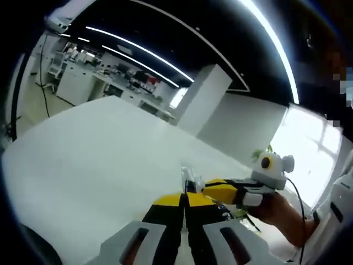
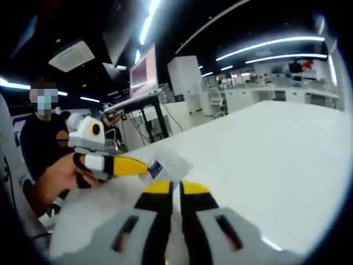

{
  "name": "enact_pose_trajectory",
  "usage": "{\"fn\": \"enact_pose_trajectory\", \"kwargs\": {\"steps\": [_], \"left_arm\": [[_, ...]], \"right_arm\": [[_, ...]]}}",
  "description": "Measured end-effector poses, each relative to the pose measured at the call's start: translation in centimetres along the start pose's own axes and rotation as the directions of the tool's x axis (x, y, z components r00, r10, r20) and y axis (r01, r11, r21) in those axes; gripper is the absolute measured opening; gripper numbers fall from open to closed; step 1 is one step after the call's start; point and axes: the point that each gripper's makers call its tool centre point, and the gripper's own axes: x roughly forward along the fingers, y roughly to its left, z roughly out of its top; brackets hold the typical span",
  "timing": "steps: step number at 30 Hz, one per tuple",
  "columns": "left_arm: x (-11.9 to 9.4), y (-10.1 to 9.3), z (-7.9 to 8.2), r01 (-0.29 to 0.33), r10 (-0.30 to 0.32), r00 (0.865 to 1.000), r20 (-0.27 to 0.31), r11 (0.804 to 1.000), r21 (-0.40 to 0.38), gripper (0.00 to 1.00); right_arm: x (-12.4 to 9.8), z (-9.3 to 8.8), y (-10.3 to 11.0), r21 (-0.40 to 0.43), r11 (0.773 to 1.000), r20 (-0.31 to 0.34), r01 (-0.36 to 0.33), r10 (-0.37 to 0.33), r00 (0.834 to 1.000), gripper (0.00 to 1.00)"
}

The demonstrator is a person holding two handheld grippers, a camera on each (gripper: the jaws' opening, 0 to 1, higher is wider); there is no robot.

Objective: Arrange the skincare products in the storage area until every visible bottle or jar stands upright without overlapping.

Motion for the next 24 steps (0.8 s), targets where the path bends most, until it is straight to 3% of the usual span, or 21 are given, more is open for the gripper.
{"fn": "enact_pose_trajectory", "kwargs": {"steps": [14,24], "left_arm": [[1.7,-1.0,-2.1,0.011,-0.005,0.996,-0.091,0.998,0.065,0.0],[3.4,-2.2,-4.3,0.052,-0.034,0.984,-0.173,0.994,0.1,0.0]], "right_arm": [[-2.5,-1.4,-0.6,-0.087,0.992,-0.059,0.091,-0.096,0.994,0.01],[-4.7,-3.1,-1.8,-0.089,0.982,-0.095,0.165,-0.173,0.98,0.01]]}}
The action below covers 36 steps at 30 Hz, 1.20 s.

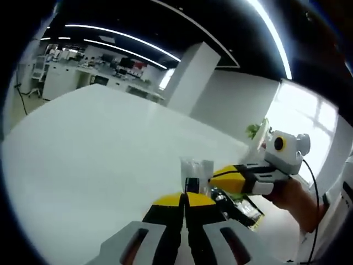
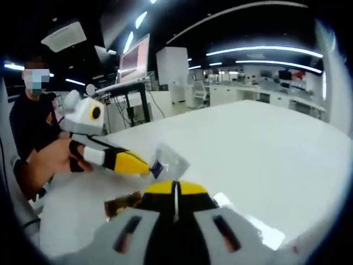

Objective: Arrange the skincare products in the storage area until every visible bottle or jar stands upright without overlapping.

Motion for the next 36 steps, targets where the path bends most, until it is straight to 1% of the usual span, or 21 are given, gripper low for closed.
{"fn": "enact_pose_trajectory", "kwargs": {"steps": [3,8,11,15,18,20,23,30,36], "left_arm": [[0.4,0.0,-0.3,0.0,0.001,1.0,-0.014,1.0,0.013,0.0],[0.6,0.0,-0.8,-0.001,0.001,0.999,-0.034,1.0,0.006,0.0],[0.6,0.2,-1.2,-0.011,0.012,0.999,-0.053,1.0,0.014,0.0],[0.6,0.4,-1.3,-0.015,0.017,0.998,-0.063,1.0,0.026,0.0],[0.7,0.4,-1.4,-0.021,0.025,0.997,-0.076,0.999,0.046,0.0],[0.6,0.5,-1.6,-0.041,0.052,0.994,-0.101,0.994,0.106,0.01],[0.8,0.3,-1.6,-0.038,0.05,0.993,-0.109,0.993,0.11,0.01],[0.9,0.3,-1.9,-0.039,0.053,0.991,-0.127,0.993,0.111,0.01],[1.0,0.4,-1.9,-0.044,0.059,0.99,-0.125,0.993,0.114,0.01]], "right_arm": [[-0.2,-0.5,-0.3,0.0,1.0,-0.015,0.013,-0.013,1.0,0.01],[-0.2,-1.2,-0.5,0.003,1.0,-0.038,0.02,-0.02,0.999,0.01],[-0.1,-1.4,-0.2,0.001,1.0,-0.041,0.02,-0.02,0.999,0.01],[-0.1,-1.5,-0.3,-0.003,1.0,-0.042,0.031,-0.031,0.999,0.02],[0.0,-1.8,-0.4,-0.021,0.999,-0.057,0.041,-0.043,0.997,0.02],[0.1,-1.9,-0.3,-0.034,0.998,-0.065,0.047,-0.049,0.997,0.02],[0.0,-2.2,-0.5,-0.068,0.995,-0.079,0.068,-0.074,0.994,0.03],[0.1,-2.4,-0.8,-0.105,0.99,-0.094,0.091,-0.101,0.99,0.04],[-0.1,-2.5,-0.8,-0.15,0.983,-0.112,0.102,-0.12,0.986,0.03]]}}
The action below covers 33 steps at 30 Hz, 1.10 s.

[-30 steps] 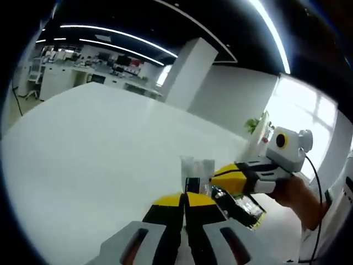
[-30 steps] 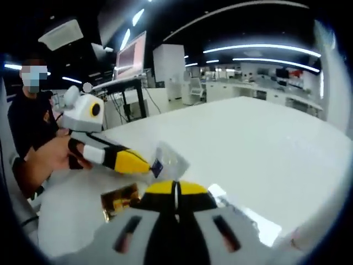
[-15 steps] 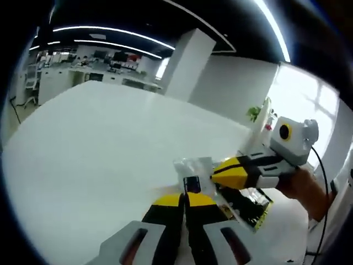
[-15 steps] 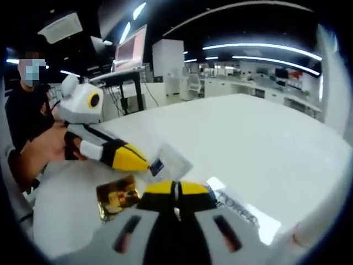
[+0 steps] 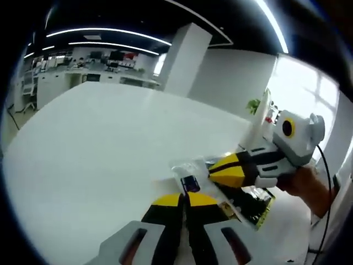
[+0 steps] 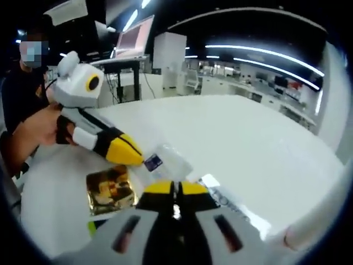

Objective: Arrange the skincare products in the storage area until every visible bottle or jar stands upright without overlapping.

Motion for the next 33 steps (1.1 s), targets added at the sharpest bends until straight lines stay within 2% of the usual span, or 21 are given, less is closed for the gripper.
{"fn": "enact_pose_trajectory", "kwargs": {"steps": [18,24,33], "left_arm": [[0.4,0.3,0.1,-0.016,0.017,1.0,-0.007,0.999,0.027,0.01],[0.5,0.3,0.0,-0.019,0.019,1.0,-0.007,0.999,0.033,0.01],[0.1,0.5,-0.1,-0.022,0.022,1.0,-0.014,0.999,0.037,0.01]], "right_arm": [[-0.1,-0.5,-0.1,-0.075,0.997,-0.045,0.008,-0.011,0.999,0.03],[0.4,-0.4,0.5,-0.131,0.991,-0.058,0.008,-0.016,0.998,0.03],[0.9,-0.3,0.5,-0.132,0.991,-0.065,-0.004,-0.004,0.998,0.0]]}}
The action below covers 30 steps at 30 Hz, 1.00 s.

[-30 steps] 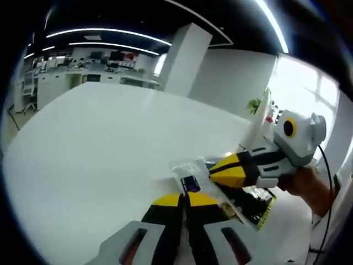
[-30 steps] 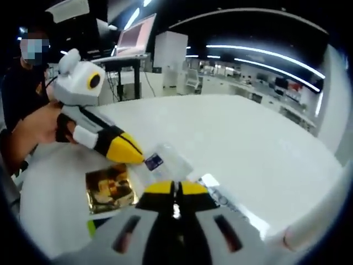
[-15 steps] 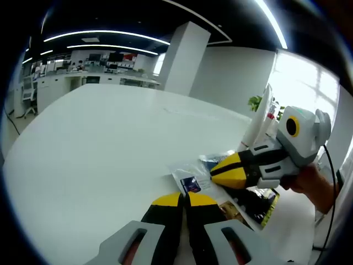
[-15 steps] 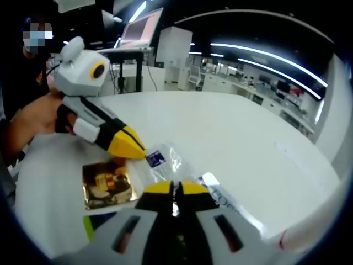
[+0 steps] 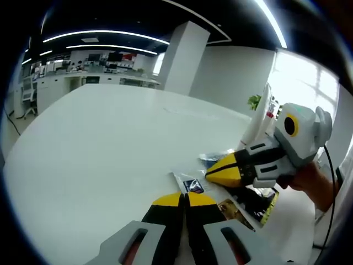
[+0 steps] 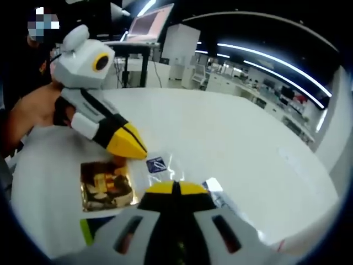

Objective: Arrange the skincare products in the storage area until every visible bottle or jar stands upright without overlapping.

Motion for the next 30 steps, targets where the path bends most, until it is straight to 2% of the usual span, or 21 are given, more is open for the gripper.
{"fn": "enact_pose_trajectory", "kwargs": {"steps": [10,14,15,21,30], "left_arm": [[-0.1,0.1,0.1,-0.006,0.006,1.0,0.011,1.0,-0.004,0.01],[-0.1,0.4,0.6,-0.028,0.027,0.999,0.034,0.999,0.027,0.0],[-0.2,0.7,1.0,-0.044,0.041,0.998,0.05,0.997,0.055,0.0],[-0.4,0.6,1.6,-0.036,0.032,0.997,0.066,0.997,0.07,0.01],[0.7,-0.5,1.2,-0.001,-0.003,0.999,0.044,0.996,0.087,0.02]], "right_arm": [[0.1,0.1,0.0,0.005,1.0,-0.003,-0.006,0.006,1.0,0.0],[0.4,0.1,-0.1,0.013,1.0,0.002,-0.009,0.009,1.0,0.0],[0.5,0.2,-0.1,0.013,1.0,0.004,-0.009,0.009,1.0,0.0],[0.4,0.2,0.1,0.025,1.0,0.018,-0.018,0.017,1.0,0.0],[0.5,0.6,0.2,0.003,1.0,0.032,-0.029,0.029,0.999,0.0]]}}
